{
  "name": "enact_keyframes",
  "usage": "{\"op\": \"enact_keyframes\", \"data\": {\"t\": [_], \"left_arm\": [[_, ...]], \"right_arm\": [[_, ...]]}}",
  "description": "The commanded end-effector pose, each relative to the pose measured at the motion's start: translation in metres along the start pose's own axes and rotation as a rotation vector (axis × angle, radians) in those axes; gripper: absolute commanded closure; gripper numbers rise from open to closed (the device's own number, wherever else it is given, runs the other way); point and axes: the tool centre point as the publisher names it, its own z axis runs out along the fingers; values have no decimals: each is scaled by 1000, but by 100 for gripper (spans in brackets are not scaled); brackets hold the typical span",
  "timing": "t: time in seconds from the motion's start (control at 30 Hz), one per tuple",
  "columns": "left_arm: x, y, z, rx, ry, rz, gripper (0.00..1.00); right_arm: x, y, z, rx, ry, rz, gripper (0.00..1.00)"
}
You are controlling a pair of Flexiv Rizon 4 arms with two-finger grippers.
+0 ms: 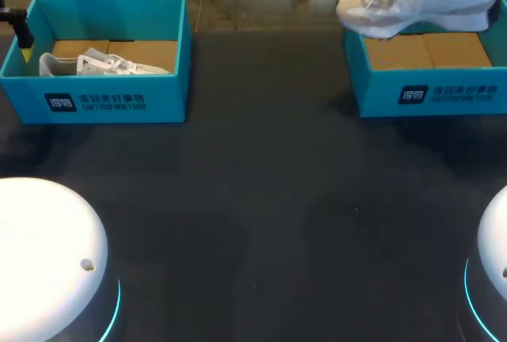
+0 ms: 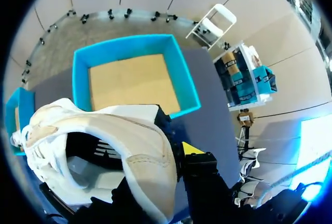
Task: Take the shoe out of the shoebox, open the shoe tongue, remove and reinsert the insole, then place the shoe into the shoebox
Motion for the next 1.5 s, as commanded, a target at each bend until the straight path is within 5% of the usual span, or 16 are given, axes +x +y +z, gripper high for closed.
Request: {"op": "enact_keyframes", "data": {"t": [0.03, 0.33, 0.93, 1.43, 1.5], "left_arm": [[0, -1, 0, -3, 2, 0, 0], [0, -1, 0, -3, 2, 0, 0], [0, -1, 0, -3, 2, 0, 0], [0, -1, 0, -3, 2, 0, 0], [0, -1, 0, -3, 2, 0, 0]], "right_arm": [[11, -38, -3, -31, 15, 8, 100], [45, -94, 0, -4, 51, -34, 100], [45, -94, 0, -4, 51, -34, 100], [110, -242, 14, 0, 113, -52, 100], [110, -242, 14, 0, 113, -52, 100]]}}
